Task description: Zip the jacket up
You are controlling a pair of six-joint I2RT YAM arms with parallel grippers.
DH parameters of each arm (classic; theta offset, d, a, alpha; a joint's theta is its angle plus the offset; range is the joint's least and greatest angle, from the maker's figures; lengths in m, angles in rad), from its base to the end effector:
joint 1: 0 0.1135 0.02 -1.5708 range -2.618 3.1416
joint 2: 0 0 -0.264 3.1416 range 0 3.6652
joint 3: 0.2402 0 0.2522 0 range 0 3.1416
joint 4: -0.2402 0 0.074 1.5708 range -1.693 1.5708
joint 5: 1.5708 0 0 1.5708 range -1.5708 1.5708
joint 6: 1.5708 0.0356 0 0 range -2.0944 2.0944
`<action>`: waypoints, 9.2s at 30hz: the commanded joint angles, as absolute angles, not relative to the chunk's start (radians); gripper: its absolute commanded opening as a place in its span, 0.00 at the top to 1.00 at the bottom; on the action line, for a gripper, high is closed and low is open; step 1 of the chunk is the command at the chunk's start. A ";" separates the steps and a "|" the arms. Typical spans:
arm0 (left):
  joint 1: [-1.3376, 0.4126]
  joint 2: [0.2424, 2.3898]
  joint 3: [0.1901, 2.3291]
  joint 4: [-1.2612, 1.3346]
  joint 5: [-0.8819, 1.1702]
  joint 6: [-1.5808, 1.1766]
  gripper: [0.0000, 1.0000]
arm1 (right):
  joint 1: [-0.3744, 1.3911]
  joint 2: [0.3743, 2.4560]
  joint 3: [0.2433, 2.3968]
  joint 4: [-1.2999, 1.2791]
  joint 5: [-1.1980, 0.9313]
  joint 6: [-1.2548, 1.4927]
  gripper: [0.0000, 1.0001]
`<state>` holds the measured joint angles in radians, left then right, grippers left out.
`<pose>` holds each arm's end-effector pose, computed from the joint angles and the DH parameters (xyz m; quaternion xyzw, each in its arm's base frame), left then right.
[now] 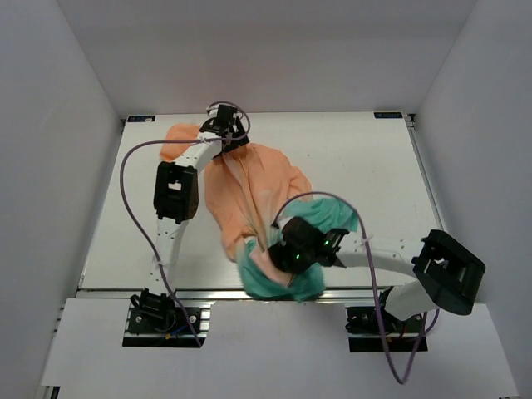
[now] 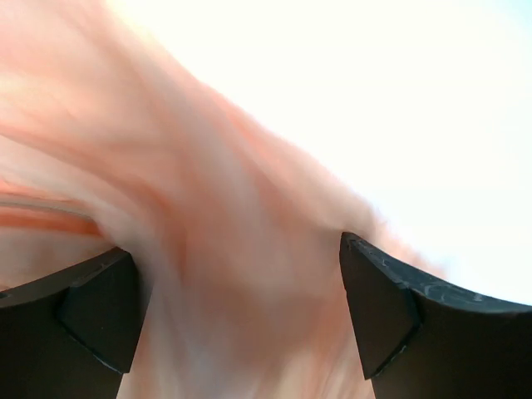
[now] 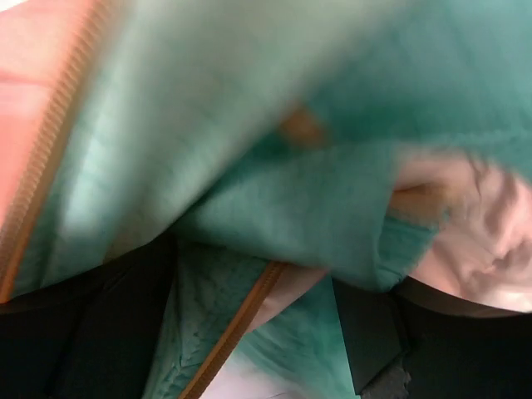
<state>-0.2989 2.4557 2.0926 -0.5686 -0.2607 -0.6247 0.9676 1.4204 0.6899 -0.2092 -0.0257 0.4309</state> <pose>0.5180 -0.1500 0.1628 -0.1930 0.9222 -0.0283 0.3338 0.1510 0.2209 0.1673 -0.2559 0.9155 0.2091 0.2296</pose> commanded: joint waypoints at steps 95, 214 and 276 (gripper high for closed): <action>-0.443 1.766 1.337 -0.436 0.054 -0.538 0.02 | 0.417 1.264 0.946 -0.396 0.034 0.028 0.24; 0.052 1.864 1.107 -0.385 -0.087 -0.657 0.64 | 0.769 2.297 1.881 -0.144 0.190 -0.342 1.00; 0.057 2.176 1.485 -0.370 -0.031 -0.532 1.00 | 0.338 2.497 2.210 -0.031 0.287 -0.276 0.88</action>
